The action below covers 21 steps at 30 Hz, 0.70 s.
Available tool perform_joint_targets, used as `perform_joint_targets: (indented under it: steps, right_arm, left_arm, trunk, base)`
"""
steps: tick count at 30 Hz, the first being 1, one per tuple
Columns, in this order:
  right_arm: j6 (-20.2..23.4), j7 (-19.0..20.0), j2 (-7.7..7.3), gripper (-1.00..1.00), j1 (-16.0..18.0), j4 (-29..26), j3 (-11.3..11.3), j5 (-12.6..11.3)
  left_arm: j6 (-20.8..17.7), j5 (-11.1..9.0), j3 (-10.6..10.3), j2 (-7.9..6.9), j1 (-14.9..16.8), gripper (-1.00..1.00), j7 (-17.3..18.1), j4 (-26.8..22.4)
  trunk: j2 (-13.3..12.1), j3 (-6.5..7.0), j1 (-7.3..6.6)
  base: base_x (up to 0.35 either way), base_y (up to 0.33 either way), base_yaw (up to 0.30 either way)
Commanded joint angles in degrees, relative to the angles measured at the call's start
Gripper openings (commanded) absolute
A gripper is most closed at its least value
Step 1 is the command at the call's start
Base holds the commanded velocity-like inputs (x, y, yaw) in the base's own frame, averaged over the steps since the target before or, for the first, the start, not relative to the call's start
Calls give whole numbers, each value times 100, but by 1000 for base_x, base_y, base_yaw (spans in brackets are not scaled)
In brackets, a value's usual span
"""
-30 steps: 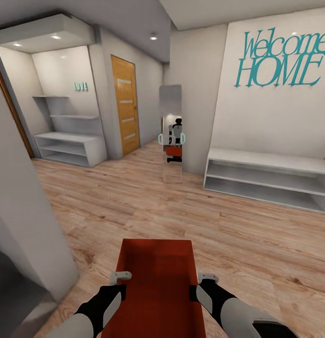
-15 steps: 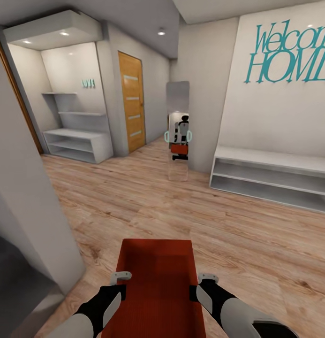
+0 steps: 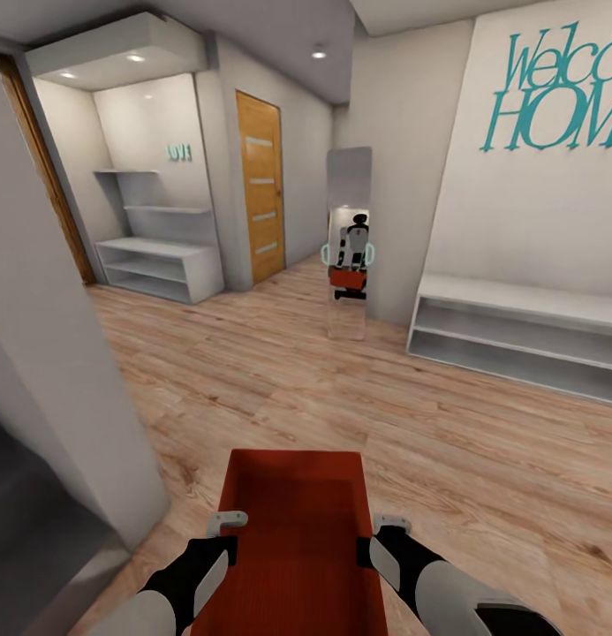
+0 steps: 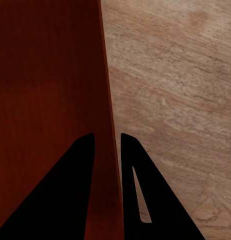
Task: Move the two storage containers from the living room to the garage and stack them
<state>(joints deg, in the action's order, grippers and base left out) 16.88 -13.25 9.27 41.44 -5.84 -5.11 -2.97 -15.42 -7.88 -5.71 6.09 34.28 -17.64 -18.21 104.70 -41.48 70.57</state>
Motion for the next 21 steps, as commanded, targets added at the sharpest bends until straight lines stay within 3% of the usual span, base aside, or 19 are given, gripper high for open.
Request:
perform_joint_targets:
  steps: [1,21]
  right_arm:
    - [-36,-19,-48,-100,4,-66,-34,-49]
    - [-36,-19,-46,-100,4,-66,-34,-46]
  left_arm:
    - [-239,-232,-41,-12,0,-100,460,1]
    - [-233,-223,-44,-14,0,-100,461,2]
  trunk:
    - [3,-6,2]
    - [3,-6,2]
  base:
    - [259,0,1]
    - [269,-21,0]
